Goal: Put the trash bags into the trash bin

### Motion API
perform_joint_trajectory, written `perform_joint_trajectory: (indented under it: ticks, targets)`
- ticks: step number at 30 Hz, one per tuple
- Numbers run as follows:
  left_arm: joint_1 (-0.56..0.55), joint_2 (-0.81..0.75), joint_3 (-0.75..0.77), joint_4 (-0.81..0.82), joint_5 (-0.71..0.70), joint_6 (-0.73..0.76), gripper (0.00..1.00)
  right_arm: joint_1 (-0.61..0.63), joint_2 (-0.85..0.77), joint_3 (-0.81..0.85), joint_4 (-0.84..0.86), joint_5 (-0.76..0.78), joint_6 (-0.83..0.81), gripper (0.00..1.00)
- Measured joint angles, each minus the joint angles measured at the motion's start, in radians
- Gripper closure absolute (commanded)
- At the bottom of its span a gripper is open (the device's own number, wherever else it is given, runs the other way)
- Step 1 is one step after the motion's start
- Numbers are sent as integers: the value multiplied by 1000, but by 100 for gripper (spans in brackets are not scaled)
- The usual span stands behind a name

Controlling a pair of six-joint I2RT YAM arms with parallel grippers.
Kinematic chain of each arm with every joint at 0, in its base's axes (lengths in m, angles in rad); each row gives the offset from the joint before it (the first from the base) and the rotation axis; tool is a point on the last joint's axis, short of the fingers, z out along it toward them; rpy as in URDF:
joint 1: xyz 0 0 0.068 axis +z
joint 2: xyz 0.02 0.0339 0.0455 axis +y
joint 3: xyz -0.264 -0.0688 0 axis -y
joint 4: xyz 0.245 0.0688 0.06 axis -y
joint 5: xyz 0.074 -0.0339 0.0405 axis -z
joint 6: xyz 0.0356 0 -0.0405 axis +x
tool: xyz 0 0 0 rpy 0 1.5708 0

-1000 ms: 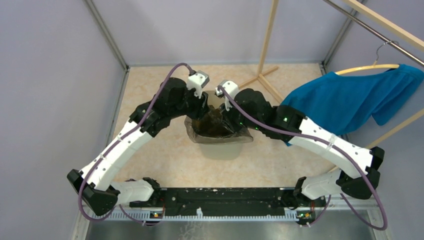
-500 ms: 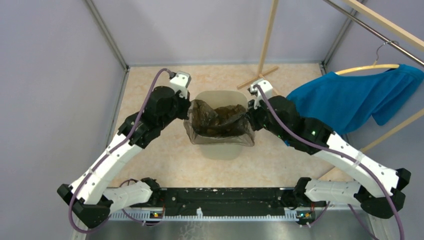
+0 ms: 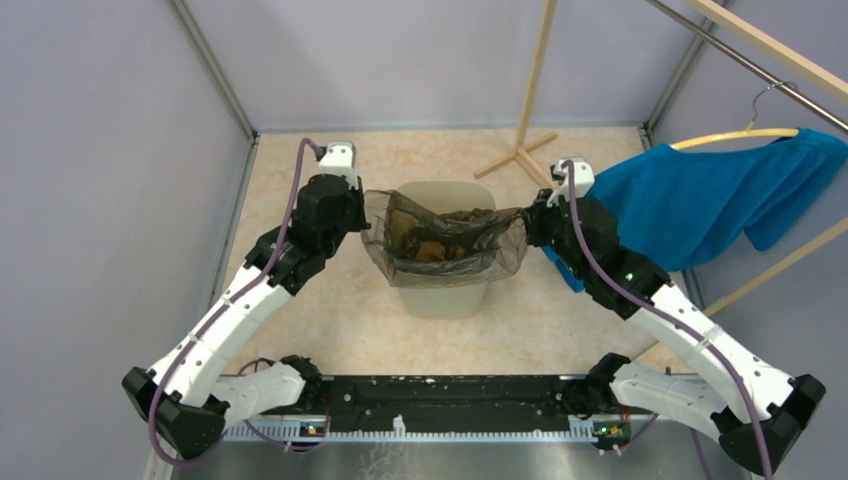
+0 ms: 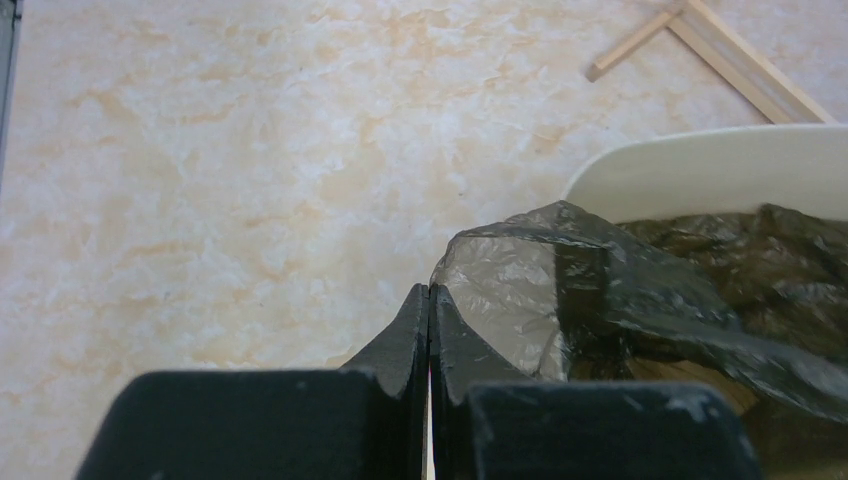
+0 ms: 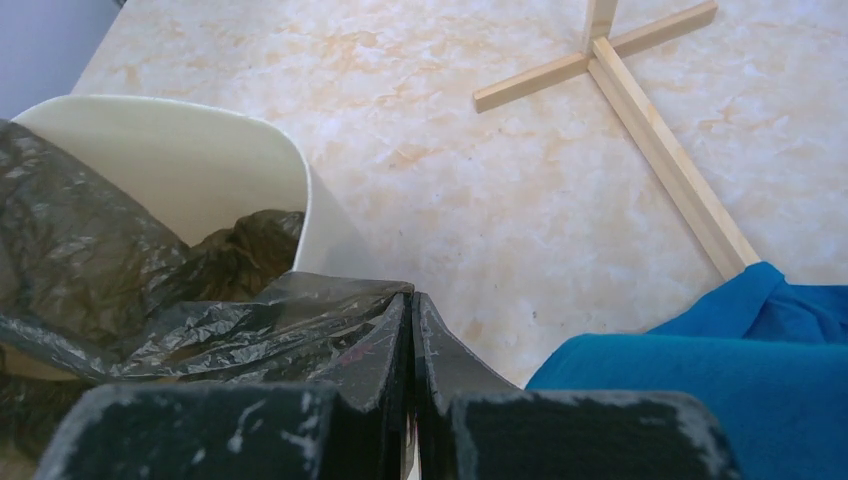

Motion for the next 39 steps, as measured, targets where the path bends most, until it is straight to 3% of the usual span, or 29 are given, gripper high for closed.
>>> perform_joint_trajectory:
  ticks: [7, 17, 30, 39]
  targets:
    - [101, 17, -27, 62, 101, -70, 100, -72, 16, -91, 149, -28, 32, 100]
    - [206, 81, -63, 208, 285, -162, 100, -164, 133, -98, 278, -101, 82, 100]
    - [231, 189, -48, 240, 382, -192, 100, -171, 160, -227, 327, -235, 121, 100]
    - [235, 189, -132, 264, 451, -211, 100, -172, 201, -248, 353, -329, 136, 100]
